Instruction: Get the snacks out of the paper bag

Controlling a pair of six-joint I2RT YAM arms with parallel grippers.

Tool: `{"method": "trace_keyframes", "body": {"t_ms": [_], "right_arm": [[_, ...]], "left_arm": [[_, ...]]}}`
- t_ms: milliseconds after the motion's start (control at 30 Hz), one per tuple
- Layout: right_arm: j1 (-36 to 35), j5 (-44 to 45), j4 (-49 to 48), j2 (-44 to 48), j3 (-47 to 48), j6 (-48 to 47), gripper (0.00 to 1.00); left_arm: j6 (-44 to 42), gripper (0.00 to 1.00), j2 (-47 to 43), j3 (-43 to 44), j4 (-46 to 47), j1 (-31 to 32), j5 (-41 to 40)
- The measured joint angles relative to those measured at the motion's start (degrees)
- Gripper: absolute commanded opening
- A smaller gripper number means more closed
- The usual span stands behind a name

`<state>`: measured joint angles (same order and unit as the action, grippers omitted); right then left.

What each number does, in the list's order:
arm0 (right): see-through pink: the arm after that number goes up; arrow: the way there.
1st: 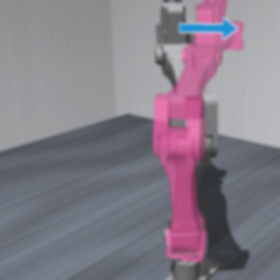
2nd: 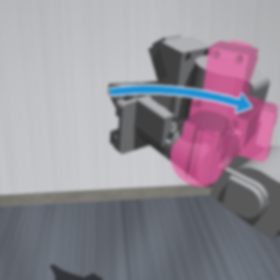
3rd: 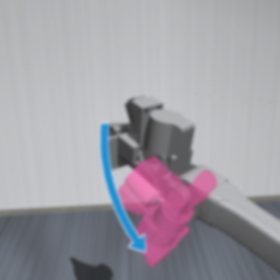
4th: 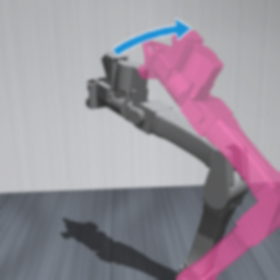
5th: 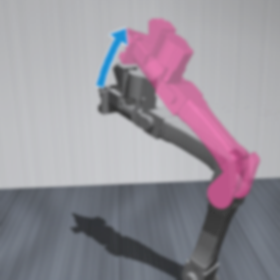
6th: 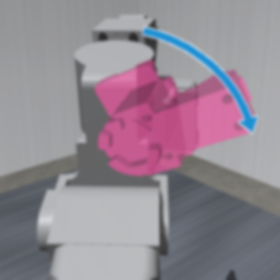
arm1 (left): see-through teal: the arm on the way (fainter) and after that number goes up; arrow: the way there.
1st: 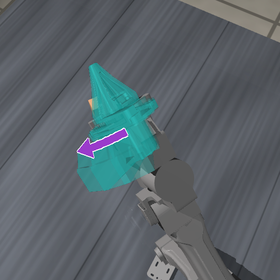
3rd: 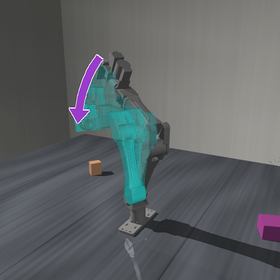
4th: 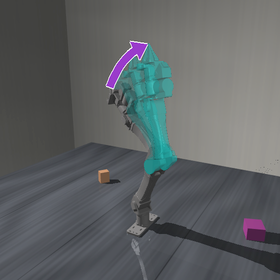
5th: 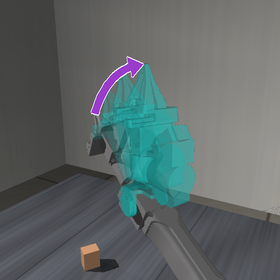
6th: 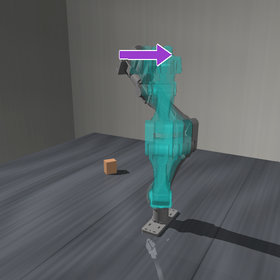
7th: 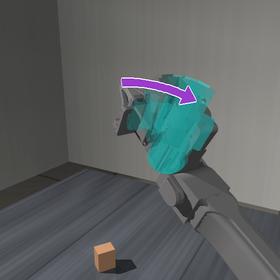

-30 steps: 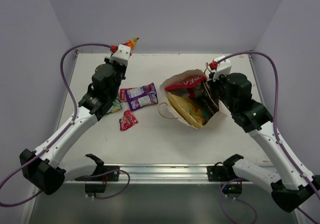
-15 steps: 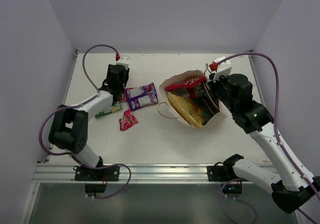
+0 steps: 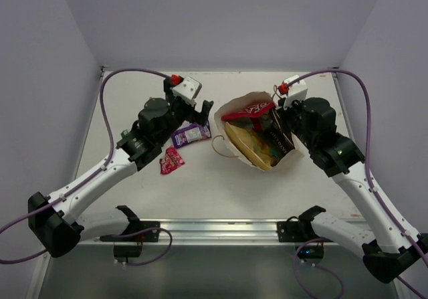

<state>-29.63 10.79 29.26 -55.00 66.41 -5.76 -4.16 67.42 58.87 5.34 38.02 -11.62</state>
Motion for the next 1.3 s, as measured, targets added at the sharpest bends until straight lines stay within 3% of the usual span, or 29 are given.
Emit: {"method": "trace_keyframes", "body": {"t_ms": [367, 667, 800, 933, 1200, 1300], "right_arm": [[0.0, -1.7, 2.1, -0.9, 1.9, -0.9, 0.00], [0.0, -3.8, 3.9, -0.9, 3.1, -1.4, 0.00], [0.0, -4.4, 4.1, -0.9, 3.1, -1.4, 0.00], [-0.1, -4.3, 4.0, -0.9, 3.1, -1.2, 0.00], [-0.5, -4.2, 4.0, -0.9, 3.1, 0.6, 0.00], [-0.7, -4.1, 4.0, -0.9, 3.1, 1.1, 0.00]], "left_arm": [[-7.7, 1.00, 3.0, 3.8, -7.2, 15.4, 19.6], [-19.2, 0.98, 11.7, 7.2, -13.9, 17.9, 28.5], [-18.3, 0.97, 16.5, 12.4, -13.5, 18.8, 29.3], [-7.3, 0.98, 20.8, 15.6, -9.9, 19.7, 27.3], [30.2, 0.98, 21.8, 10.3, 1.9, 19.9, 17.5], [40.0, 0.97, 22.6, 9.4, 4.6, 19.9, 13.6]]}}
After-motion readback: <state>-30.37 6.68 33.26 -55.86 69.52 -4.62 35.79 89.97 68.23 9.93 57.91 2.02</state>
